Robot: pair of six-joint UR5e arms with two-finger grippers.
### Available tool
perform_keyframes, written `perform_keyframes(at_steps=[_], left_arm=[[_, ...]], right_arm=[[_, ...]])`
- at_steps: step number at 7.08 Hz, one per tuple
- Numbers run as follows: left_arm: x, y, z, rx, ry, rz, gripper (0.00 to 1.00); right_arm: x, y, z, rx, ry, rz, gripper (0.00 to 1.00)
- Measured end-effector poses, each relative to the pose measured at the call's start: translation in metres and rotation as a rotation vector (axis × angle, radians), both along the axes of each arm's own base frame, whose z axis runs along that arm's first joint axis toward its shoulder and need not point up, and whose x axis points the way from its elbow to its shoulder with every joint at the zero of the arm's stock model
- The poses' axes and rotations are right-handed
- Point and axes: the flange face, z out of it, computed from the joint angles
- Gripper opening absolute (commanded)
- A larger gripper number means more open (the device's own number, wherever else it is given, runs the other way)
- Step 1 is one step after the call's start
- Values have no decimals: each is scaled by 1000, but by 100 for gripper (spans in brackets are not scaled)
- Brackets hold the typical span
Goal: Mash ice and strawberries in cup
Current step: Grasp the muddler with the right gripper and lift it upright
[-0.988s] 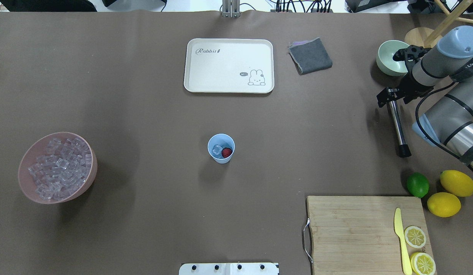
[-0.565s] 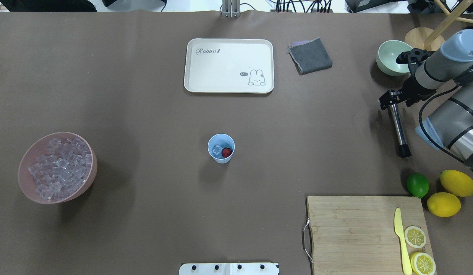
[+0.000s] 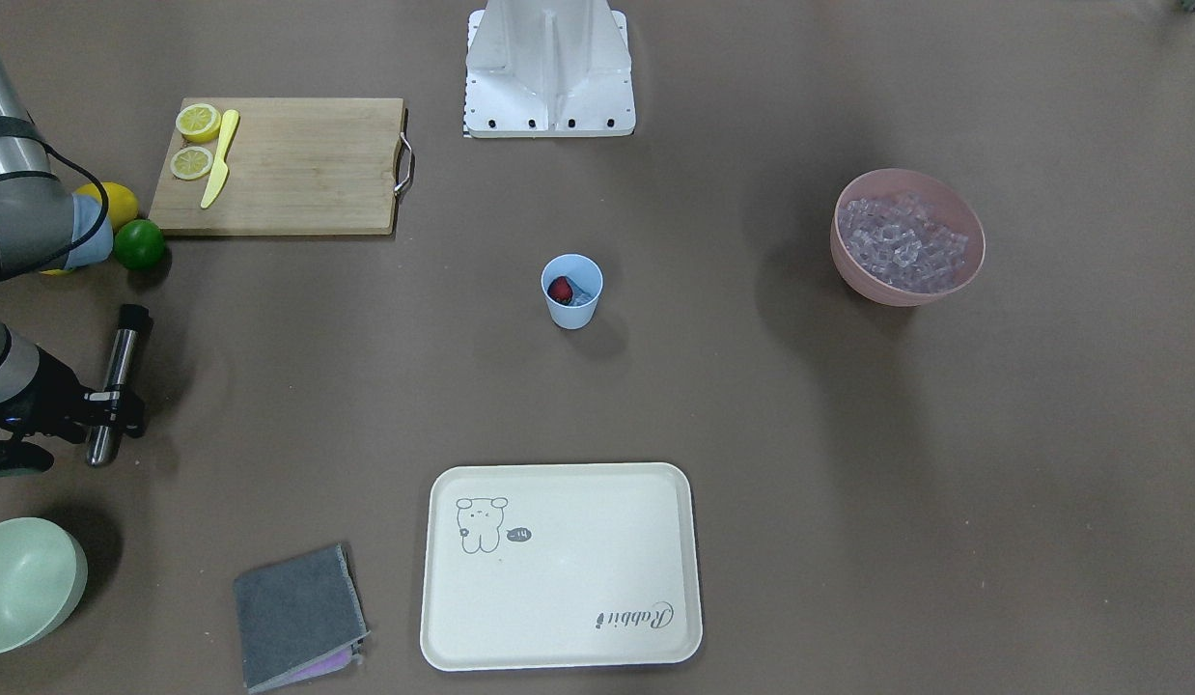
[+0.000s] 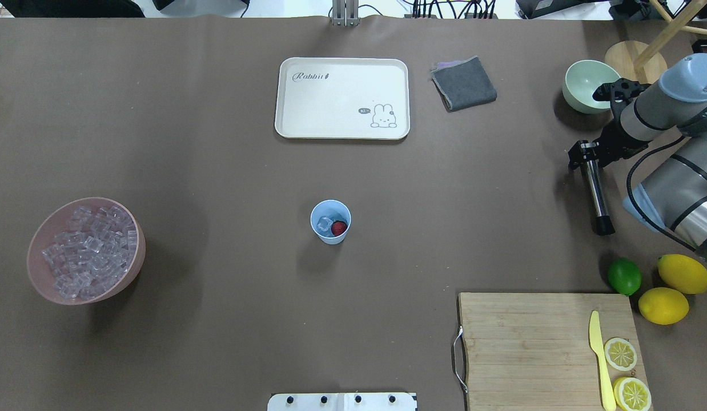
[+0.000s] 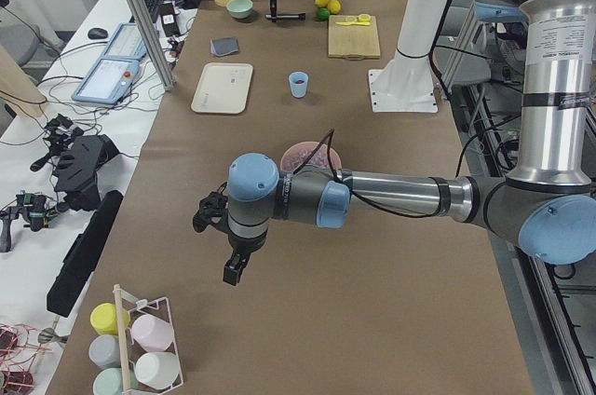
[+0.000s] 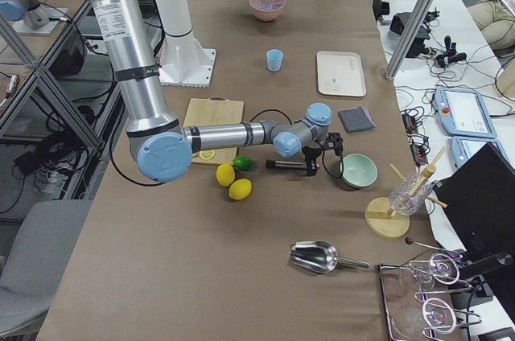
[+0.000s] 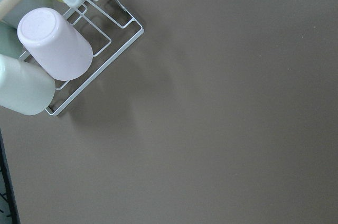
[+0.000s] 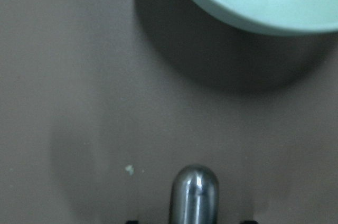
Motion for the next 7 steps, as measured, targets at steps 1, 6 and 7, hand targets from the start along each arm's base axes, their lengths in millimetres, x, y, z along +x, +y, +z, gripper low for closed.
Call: perform_keyframes(at_steps=[1, 6, 7], left_arm=[[0, 0, 0, 1, 0, 0, 98], [0, -2, -2, 4, 0, 0, 98], [0, -3, -3, 5, 0, -1, 98]], right_arm=[[-2, 0, -3, 6, -4, -2, 0], [23, -14, -64, 70, -95, 18, 0], [30, -22, -100, 119, -131, 35, 0]])
